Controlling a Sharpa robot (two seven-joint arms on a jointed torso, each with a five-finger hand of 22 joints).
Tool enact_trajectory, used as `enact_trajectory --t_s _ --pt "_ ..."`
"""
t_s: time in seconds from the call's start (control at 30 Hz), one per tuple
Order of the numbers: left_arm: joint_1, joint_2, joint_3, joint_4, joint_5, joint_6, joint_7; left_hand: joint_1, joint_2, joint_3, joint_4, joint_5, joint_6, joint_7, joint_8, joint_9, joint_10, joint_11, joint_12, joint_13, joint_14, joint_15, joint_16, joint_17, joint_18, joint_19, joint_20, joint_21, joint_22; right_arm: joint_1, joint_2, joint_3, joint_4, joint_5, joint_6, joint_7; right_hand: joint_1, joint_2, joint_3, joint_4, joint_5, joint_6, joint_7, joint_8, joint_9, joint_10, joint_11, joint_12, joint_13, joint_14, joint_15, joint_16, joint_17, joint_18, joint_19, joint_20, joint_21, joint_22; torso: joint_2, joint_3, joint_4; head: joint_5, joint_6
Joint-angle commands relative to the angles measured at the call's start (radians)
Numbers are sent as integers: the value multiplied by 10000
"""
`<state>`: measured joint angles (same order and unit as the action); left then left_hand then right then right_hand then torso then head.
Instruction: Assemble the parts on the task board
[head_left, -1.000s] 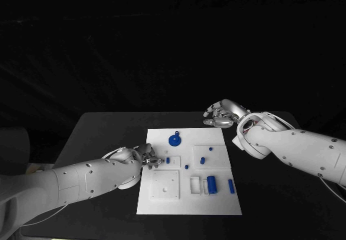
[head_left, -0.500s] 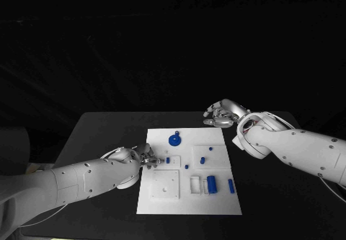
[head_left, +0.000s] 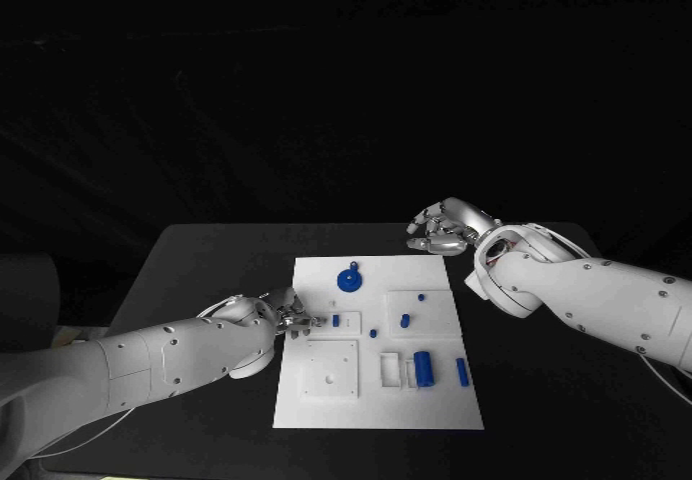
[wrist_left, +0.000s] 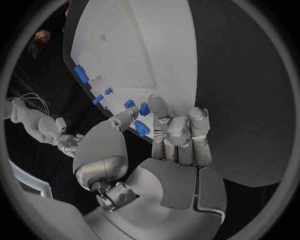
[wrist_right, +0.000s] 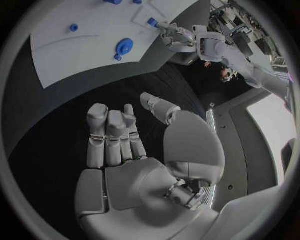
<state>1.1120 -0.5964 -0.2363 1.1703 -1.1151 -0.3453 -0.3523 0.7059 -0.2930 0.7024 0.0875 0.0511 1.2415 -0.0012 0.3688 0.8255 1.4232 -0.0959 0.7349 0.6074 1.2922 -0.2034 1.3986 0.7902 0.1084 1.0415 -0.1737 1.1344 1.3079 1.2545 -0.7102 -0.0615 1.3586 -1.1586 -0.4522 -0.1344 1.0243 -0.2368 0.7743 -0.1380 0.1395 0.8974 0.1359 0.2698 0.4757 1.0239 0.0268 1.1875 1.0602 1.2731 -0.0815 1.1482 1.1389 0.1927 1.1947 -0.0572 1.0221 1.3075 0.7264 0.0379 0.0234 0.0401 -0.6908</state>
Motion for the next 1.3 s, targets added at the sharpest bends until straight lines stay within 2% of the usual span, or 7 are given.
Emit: enact_trajectory --t_s 0.03,0.43,0.53,0.87,0.9,1.03,1.3 --pt "-8 -39 12 24 511 -47 167 -258 67 -662 -90 18 -95 -22 64 35 -118 -19 47 -9 -94 18 35 -25 -44 -149 -927 -14 94 -3 -9 4 14 -100 106 29 -83 31 -13 -5 41 -11 41 59 -15 -85 5 42 -10 -55 -4 -34 -14 691 34 -70 -50 128 2 2 6 -2 -7" --pt "-10 -195 276 34 1797 -446 477 -1544 6 -2308 754 -3 -297 -26 -11 66 -334 -61 -22 -25 -324 -31 -23 -59 109 -501 -975 -183 56 -3 -34 4 28 -100 100 29 -86 27 -13 -5 47 -16 42 57 -17 -86 6 43 -13 -55 -3 -34 -15 691 35 -70 -52 128 5 -1 4 -3 -14" --pt "-12 -229 511 -31 2018 -509 565 -2223 383 -2837 2038 8 -403 -21 -48 109 -443 -83 -48 -12 -410 -63 -54 -64 219 -641 -1013 -182 94 -4 -40 4 29 -100 104 31 -86 28 -13 -6 48 -18 43 56 -17 -87 6 43 -13 -55 -2 -35 -15 691 36 -70 -52 129 7 -5 2 9 3" --pt "-2 -392 987 -93 2606 -335 1094 -988 1749 -4709 2038 -25 -796 69 -264 95 -890 -3 -178 -31 -662 -22 -331 -202 295 -983 -934 -256 100 -4 -41 4 19 -96 108 32 -86 28 -11 -6 51 -22 44 54 -18 -88 7 45 -16 -56 -1 -35 -16 691 36 -70 -54 129 0 4 8 7 -3" --pt "1 -408 988 -64 2786 -428 1334 281 2260 -4979 1723 788 -1156 192 -390 58 -1205 114 -211 -14 -816 83 -478 -300 213 -1102 -858 -299 102 -4 -45 4 16 -91 104 37 -86 28 -11 -6 52 -22 44 54 -19 -88 7 45 -16 -56 -1 -35 -16 691 37 -71 -54 129 0 4 8 7 -3" --pt "2 -451 991 28 3042 -507 2080 2909 2474 -4907 197 1890 -2059 504 -805 -132 -1835 366 -351 -26 -1146 363 -694 -436 104 -1370 -752 -465 70 -4 -56 4 -19 -22 94 51 -86 29 -10 -7 52 -24 44 53 -19 -88 8 45 -17 -55 -1 -35 -17 691 37 -71 -55 129 0 0 2 -17 1" --pt "156 -681 1016 558 2907 -694 3566 5460 1691 -2737 -2641 1659 -2818 1138 -1271 -754 -2913 1037 -1567 -764 -1811 1028 -1370 -909 -441 -1770 -220 -1210 -295 -4 -38 4 -187 160 79 141 -63 22 14 -29 60 -79 64 25 -34 -112 25 39 -30 -80 15 -54 -26 691 13 -66 -78 129 -1 -1 4 -89 66"
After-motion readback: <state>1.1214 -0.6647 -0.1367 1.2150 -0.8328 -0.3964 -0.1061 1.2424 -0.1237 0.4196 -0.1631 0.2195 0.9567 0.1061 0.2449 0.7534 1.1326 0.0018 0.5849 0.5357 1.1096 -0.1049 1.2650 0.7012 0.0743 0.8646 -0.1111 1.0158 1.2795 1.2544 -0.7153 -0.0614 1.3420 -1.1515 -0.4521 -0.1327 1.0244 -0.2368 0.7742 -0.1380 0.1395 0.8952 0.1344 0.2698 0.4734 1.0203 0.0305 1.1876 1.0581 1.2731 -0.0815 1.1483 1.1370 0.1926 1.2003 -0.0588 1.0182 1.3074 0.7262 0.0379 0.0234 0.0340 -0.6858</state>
